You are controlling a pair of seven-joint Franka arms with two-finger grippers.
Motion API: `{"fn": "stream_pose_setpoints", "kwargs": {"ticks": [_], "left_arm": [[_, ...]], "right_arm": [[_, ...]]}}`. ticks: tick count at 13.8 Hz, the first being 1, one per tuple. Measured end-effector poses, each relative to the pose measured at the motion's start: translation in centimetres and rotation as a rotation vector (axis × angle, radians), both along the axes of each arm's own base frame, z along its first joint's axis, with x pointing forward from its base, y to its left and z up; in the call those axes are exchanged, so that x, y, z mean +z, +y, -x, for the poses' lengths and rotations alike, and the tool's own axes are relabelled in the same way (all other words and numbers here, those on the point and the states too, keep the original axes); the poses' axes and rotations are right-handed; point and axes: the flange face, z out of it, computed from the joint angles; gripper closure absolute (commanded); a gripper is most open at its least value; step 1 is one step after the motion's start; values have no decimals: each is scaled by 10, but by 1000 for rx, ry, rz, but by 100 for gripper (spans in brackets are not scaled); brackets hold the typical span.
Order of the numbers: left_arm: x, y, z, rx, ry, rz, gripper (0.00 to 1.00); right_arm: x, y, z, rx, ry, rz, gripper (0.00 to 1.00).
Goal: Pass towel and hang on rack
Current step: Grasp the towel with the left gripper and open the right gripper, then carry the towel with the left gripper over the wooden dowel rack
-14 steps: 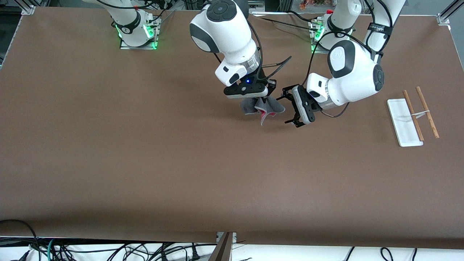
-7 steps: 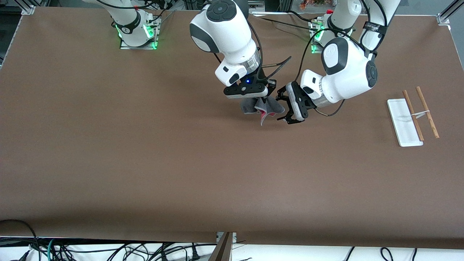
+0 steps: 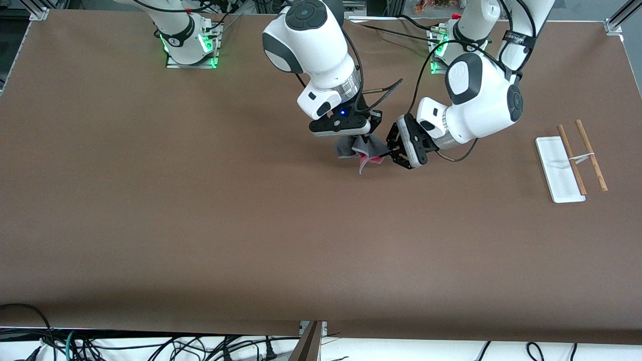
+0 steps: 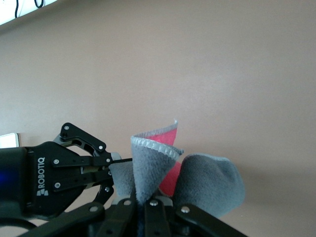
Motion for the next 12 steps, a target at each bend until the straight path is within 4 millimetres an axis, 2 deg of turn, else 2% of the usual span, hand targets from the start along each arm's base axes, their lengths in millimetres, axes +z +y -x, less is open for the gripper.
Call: {"fn": "stream_pose_setpoints", "kwargs": {"ticks": [2,3,4,5,10,12], "left_arm": [[1,6,-4,12,-4,0,100],[2,10,-6,20,-6,0,100],[3,14,-9,28,-9,1,100],[4,18,-11,36,-11,2,100],[6,32,-16,59,-16,1,100],[6,44,-20,77,-13,0,100]], "right_arm": [[0,0,0,0,0,0,100],[0,0,0,0,0,0,88],[-1,0,0,0,0,1,15],[-1,0,0,0,0,1,0],[1,-4,-6,-5,-14,7,0],[1,-17,-17,8,-31,55,0]]}}
